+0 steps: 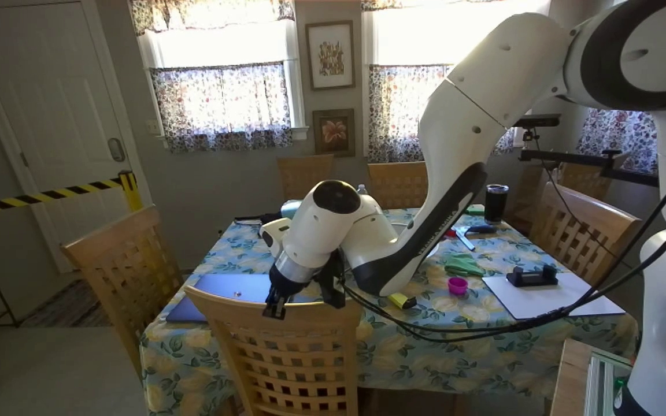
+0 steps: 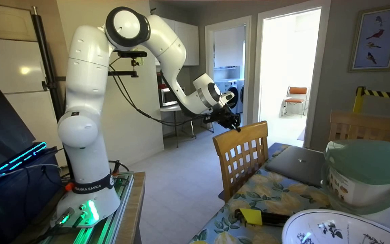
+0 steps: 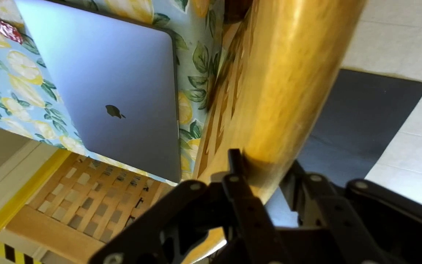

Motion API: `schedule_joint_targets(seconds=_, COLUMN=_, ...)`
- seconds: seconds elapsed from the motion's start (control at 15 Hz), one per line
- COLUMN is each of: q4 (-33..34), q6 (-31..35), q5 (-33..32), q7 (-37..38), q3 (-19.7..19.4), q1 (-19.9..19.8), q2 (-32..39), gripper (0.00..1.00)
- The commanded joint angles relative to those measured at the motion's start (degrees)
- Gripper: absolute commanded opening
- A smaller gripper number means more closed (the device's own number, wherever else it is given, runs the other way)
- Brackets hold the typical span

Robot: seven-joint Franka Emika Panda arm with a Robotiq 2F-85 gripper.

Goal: Push the closest chair in completely

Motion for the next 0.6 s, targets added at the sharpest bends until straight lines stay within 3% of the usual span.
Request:
schedule_joint_targets(seconds=0.0, q4=-0.5, q6=2.0, q5=0.1, q7=-11.9, q3=1.1, q1=-3.5, q2=1.5, gripper=0.07)
schedule_joint_targets(seconds=0.27, q4=-4.2, q6=2.7, q5=3.8, q7=-18.0, q3=4.9, q1=-7.6, q2=0.1, gripper=0.07)
schedule_joint_targets(seconds=0.53, q4=-6.7, q6=5.1, q5=7.9, q7=-23.3, q3=11.7, q1=-14.8, q2=0.1, gripper=0.07)
